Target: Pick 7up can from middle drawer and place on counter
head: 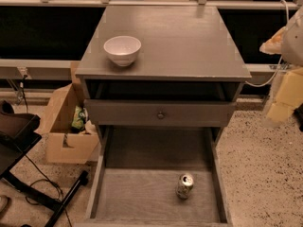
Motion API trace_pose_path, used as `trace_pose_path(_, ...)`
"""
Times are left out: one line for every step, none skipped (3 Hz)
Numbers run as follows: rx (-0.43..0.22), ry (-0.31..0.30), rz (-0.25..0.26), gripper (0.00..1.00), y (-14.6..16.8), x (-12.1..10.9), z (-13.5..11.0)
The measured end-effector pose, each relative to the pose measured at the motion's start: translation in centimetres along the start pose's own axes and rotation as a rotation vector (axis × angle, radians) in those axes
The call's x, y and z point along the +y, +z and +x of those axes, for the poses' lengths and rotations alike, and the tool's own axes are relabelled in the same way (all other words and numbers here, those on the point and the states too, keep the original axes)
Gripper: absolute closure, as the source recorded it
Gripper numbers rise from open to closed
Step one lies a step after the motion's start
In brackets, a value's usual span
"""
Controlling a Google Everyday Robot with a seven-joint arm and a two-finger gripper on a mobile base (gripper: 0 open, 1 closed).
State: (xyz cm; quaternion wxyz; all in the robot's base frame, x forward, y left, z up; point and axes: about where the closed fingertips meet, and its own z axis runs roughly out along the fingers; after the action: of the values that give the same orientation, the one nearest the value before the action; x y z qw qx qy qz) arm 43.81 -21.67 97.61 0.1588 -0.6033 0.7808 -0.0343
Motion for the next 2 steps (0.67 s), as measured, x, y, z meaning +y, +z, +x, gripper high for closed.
trace_pose_path(0.0,0.0,0.0,0.0,0.0,0.0,0.0)
trace_pose_path(-0.064,0.021,-0.016,0.0,2.0,0.0,0.1)
